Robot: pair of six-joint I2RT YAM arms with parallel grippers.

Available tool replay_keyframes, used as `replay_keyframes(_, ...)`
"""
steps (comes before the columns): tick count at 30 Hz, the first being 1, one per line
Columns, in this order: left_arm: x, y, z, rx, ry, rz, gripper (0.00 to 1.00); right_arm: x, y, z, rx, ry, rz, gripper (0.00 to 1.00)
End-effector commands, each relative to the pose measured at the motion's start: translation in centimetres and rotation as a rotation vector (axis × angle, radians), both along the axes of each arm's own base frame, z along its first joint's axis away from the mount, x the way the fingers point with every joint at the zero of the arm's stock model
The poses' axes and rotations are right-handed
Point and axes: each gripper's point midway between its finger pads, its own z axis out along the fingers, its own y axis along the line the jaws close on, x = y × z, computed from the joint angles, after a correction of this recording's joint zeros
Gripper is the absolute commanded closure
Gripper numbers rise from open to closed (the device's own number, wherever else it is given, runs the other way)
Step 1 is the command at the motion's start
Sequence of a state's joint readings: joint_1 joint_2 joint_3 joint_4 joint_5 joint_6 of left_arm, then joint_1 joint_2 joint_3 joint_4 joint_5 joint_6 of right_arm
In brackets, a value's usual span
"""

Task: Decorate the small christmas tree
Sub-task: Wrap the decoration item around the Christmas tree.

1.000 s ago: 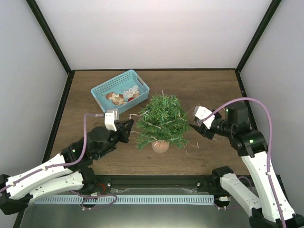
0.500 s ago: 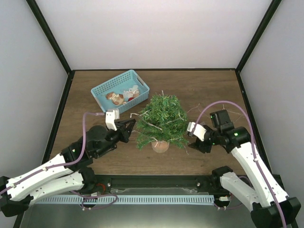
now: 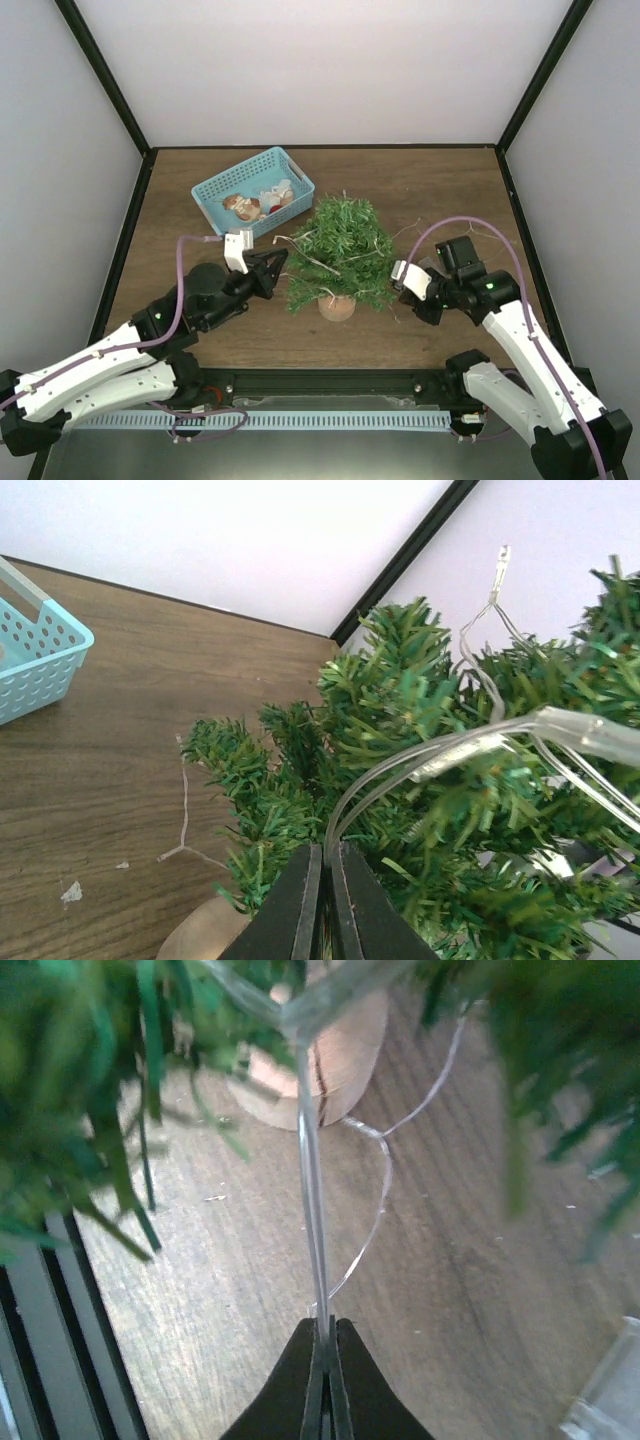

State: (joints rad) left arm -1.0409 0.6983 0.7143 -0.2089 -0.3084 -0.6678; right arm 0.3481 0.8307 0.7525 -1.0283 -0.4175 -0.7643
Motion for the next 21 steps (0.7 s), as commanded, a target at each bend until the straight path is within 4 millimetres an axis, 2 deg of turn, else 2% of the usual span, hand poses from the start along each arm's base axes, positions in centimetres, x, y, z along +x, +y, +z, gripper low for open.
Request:
replay_keyframes(1, 0.2, -0.4, 0.1, 0.001, -0.019, -0.009, 0.96, 1.3, -0.7, 4.1, -0.005, -0.115, -0.065, 0.99)
replay_keyframes(4, 0.3, -0.5, -0.1, 0.007, -0.015, -0.010, 0.96, 1.3, -1.4, 6.1, -0.018, -0.148, -0.104, 0.99)
replay_keyframes(7, 0.3, -0.6, -0.4, 0.013, -0.011, -0.008, 0.96, 1.3, -2.2, 8.9, -0.028, -0.203, -0.149, 0.99)
replay_keyframes(13, 0.5, -0.5, -0.8, 0.019, -0.003, 0.000, 0.96, 0.3, -2.5, 16.2, 0.052, -0.368, -0.154, 0.99)
replay_keyframes(17, 0.5, -0.6, -1.1, 0.023, 0.005, 0.001, 0.96, -1.7, -1.3, 20.1, 0.163, -0.444, -0.067, 0.99)
replay_keyframes(21, 0.5, -0.7, -1.2, 0.022, 0.011, -0.005, 0.96, -5.1, 1.0, 22.3, 0.316, -0.402, 0.087, 0.99)
